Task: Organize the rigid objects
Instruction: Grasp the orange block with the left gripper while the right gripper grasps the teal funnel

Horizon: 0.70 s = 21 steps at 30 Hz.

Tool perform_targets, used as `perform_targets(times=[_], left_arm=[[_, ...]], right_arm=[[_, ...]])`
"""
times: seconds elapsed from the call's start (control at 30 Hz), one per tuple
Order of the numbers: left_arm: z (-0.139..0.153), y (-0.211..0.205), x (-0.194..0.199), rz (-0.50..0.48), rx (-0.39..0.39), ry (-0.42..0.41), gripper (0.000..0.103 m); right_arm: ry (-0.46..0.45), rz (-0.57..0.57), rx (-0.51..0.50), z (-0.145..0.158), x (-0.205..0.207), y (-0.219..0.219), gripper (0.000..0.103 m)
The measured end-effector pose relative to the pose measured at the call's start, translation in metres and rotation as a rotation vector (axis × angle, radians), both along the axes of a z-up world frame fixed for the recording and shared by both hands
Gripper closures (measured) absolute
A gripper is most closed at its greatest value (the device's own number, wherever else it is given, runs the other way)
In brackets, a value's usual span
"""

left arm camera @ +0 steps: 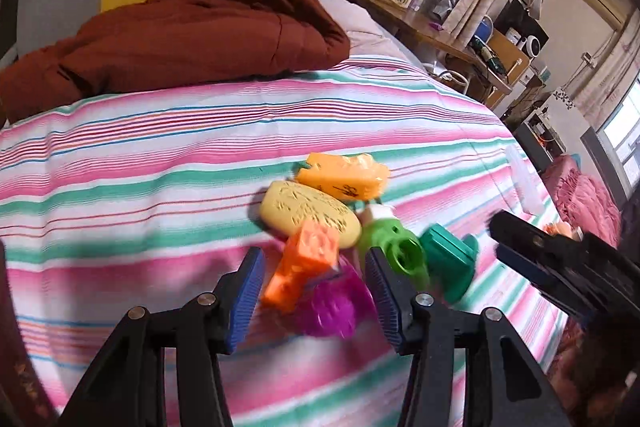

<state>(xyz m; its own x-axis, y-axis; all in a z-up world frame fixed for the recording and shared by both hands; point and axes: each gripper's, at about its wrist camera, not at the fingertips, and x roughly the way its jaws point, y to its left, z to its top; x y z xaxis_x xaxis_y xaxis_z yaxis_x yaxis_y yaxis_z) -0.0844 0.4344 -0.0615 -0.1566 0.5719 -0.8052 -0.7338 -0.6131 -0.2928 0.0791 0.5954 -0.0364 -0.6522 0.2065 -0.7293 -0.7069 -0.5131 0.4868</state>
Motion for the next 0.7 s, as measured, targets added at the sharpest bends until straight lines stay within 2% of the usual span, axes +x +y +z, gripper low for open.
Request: perform_targets(times=[0.03, 0.1, 0.17, 0.23, 0.47, 0.63, 0.7], left_arm=[[-0.006, 0.002, -0.005, -0.003, 0.002, -0.023, 0.053], [-0.011, 0.0, -0.012, -0.002, 0.043, -0.079, 0.076], [-0.012, -0.009, -0.019, 0.021, 0.065, -0.102, 0.08], [-0.011, -0.021, -0.02, 0.024, 0.083, -0.103, 0.082], [0.0, -0.066, -0.002, 0.031, 0.054, -0.053, 0.082], [0.004, -0.097, 0.041, -0.047, -0.018, -0.005, 0.082], [0.004, -0.106, 0.056, -0.086, -0.026, -0.021, 0.082]], right_arm=[[-0.002, 0.002, 0.006, 0.0, 0.0, -0.001, 0.049], [-0.01, 0.003, 0.02, 0.001, -0.001, -0.002, 0.049], [-0.001, 0.002, 0.018, 0.001, 0.0, 0.0, 0.049], [-0.003, -0.006, 0.019, 0.0, 0.0, 0.002, 0.049], [0.026, -0.078, -0.074, -0.011, 0.015, 0.019, 0.05], [0.015, -0.086, -0.102, -0.017, 0.016, 0.025, 0.051], [-0.003, -0.06, -0.098, -0.019, 0.011, 0.023, 0.051]])
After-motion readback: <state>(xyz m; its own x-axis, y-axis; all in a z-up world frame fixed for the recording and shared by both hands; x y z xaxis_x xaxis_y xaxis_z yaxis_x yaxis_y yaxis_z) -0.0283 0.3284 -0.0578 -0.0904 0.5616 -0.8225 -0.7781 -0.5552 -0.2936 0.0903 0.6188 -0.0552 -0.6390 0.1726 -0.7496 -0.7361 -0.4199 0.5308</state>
